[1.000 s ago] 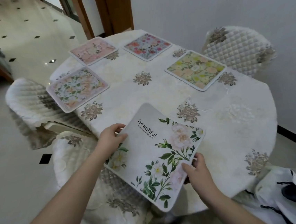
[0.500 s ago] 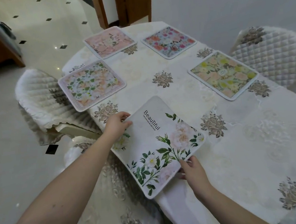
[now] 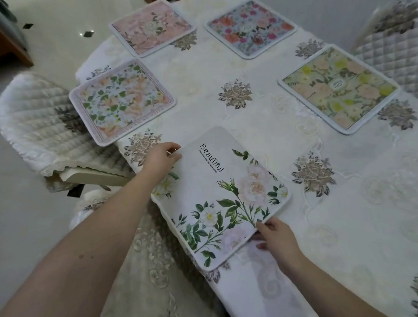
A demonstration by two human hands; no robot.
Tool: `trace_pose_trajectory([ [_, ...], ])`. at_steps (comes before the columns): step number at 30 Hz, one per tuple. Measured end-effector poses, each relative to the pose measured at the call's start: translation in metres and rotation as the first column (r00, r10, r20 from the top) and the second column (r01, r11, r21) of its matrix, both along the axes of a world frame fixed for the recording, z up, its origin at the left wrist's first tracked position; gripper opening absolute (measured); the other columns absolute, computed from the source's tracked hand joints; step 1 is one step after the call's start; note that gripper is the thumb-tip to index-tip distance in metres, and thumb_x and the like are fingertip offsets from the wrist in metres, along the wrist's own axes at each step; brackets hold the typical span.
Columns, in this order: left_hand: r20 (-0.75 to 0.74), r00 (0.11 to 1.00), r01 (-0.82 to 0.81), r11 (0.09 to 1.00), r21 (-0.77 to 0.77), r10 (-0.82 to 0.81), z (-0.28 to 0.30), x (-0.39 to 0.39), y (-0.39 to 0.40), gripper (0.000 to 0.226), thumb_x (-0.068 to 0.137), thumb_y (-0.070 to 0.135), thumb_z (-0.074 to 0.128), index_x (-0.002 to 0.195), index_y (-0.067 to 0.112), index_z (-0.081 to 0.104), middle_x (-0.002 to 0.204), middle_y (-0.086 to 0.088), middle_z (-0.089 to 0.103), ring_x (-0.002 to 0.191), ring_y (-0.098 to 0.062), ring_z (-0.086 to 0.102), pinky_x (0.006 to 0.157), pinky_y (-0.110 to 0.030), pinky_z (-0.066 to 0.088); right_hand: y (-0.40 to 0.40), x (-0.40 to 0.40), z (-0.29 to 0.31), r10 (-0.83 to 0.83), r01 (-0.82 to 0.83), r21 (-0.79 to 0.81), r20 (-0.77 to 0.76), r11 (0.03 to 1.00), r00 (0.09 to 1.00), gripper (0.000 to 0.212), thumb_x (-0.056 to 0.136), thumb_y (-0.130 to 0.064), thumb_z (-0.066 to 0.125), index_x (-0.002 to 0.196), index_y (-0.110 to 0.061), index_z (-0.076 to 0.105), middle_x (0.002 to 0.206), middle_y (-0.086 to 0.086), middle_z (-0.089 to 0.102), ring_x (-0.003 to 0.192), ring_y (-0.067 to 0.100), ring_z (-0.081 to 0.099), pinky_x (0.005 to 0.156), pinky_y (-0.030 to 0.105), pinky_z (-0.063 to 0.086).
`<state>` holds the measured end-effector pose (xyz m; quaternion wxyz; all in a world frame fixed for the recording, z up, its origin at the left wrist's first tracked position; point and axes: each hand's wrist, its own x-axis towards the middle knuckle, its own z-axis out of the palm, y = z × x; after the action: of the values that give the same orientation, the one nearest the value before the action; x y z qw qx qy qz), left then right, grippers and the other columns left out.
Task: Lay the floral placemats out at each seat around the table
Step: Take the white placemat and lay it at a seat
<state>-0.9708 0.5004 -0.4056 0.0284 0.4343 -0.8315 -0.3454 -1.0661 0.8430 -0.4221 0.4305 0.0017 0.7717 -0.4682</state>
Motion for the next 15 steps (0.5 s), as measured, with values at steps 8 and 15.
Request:
trace_pose_trajectory([
  [8,-0.014,0.998,-0.063,0.996,-0.069,0.062,-0.015,-0.002,0.013,0.033,0.095,0.018,0.062,0.128,0.01,0.064,0.117,-0.014,0.064,0.106,-0.029,0.059,0.085,-0.031,0.043,0.004,-0.011,-0.001,0.305,-0.267,0.213,-0.169,0.94,0.937,0.034,0.097,-0.033,0.06,0.074,-0.009,0.067,0.061,0.0,0.071,0.051,0.01,0.068,0.044,0.021,0.046],
  [15,-0.076,0.993,-0.099,0.977,-0.19,0.086,-0.024,0.006,0.102,0.047,0.098,0.02,0.047,0.144,0.012,0.045,0.144,-0.009,0.05,0.136,-0.025,0.041,0.118,-0.045,0.024,-0.017,-0.024,0.004,0.489,-0.395,0.29,-0.575,0.872,0.656,0.034,0.1,-0.035,0.044,0.071,-0.02,0.053,0.062,-0.004,0.055,0.055,0.012,0.051,0.05,0.03,0.034],
])
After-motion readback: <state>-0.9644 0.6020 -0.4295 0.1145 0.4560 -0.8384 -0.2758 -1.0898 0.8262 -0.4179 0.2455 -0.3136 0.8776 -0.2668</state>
